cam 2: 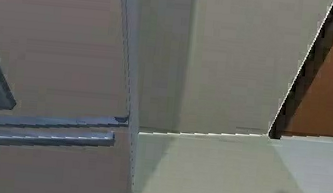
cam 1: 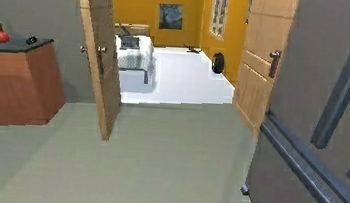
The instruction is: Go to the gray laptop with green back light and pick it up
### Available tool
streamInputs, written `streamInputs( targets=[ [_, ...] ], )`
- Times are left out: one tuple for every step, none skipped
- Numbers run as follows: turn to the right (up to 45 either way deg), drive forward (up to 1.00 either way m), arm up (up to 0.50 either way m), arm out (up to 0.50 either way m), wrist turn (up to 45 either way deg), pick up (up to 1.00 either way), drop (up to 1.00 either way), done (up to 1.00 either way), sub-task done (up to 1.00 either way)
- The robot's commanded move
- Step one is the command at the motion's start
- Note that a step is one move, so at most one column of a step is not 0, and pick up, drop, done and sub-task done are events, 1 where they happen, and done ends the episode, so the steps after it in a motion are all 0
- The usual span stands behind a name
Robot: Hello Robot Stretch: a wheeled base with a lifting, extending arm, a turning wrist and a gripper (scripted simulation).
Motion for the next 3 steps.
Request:
streamInputs(
  targets=[
    [0.0,1.0,0.0,0.0,0.0,0.0,0.0,0.0,0.0],
    [-3.0,0.0,0.0,0.0,0.0,0.0,0.0,0.0,0.0],
    [-30.0,0.0,0.0,0.0,0.0,0.0,0.0,0.0,0.0]
  ],
)
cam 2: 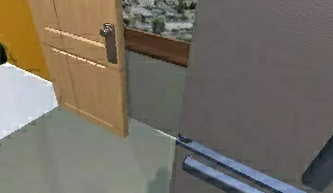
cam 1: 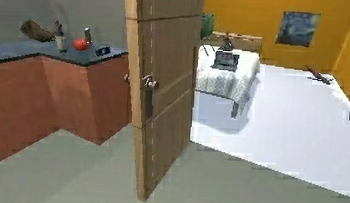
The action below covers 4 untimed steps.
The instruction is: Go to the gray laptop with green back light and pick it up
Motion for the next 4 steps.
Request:
streamInputs(
  targets=[
    [0.0,0.3,0.0,0.0,0.0,0.0,0.0,0.0,0.0],
    [42.0,0.0,0.0,0.0,0.0,0.0,0.0,0.0,0.0],
    [0.0,0.5,0.0,0.0,0.0,0.0,0.0,0.0,0.0],
    [-15.0,0.0,0.0,0.0,0.0,0.0,0.0,0.0,0.0]
  ],
)
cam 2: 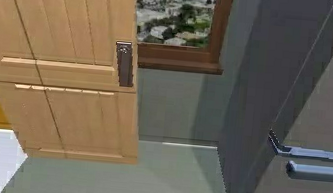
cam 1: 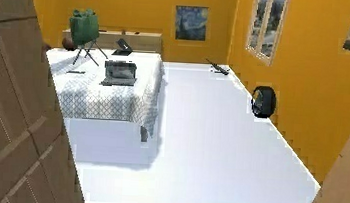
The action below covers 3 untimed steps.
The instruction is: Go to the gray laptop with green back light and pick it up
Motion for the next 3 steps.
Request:
streamInputs(
  targets=[
    [0.0,1.0,0.0,0.0,0.0,0.0,0.0,0.0,0.0],
    [-12.0,0.0,0.0,0.0,0.0,0.0,0.0,0.0,0.0],
    [0.0,0.2,0.0,0.0,0.0,0.0,0.0,0.0,0.0]
  ],
)
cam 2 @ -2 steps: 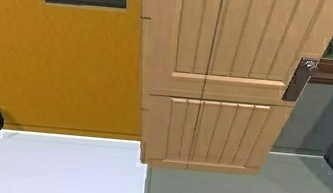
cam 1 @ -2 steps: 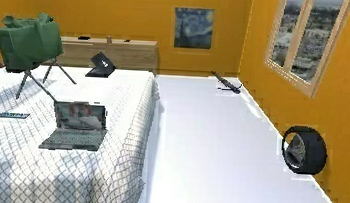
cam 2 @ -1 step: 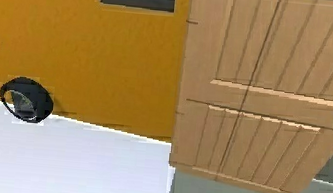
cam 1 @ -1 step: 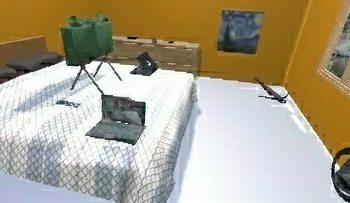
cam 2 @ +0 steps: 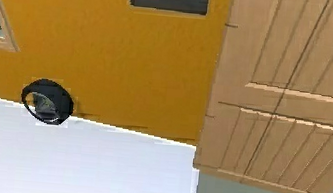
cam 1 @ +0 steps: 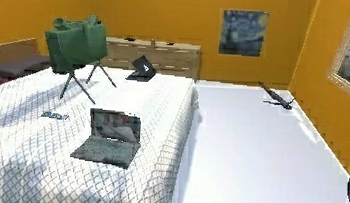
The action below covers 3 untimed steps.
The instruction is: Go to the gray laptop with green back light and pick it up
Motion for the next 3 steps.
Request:
streamInputs(
  targets=[
    [-45.0,0.0,0.0,0.0,0.0,0.0,0.0,0.0,0.0],
    [-45.0,0.0,0.0,0.0,0.0,0.0,0.0,0.0,0.0],
    [-18.0,0.0,0.0,0.0,0.0,0.0,0.0,0.0,0.0]
  ],
)
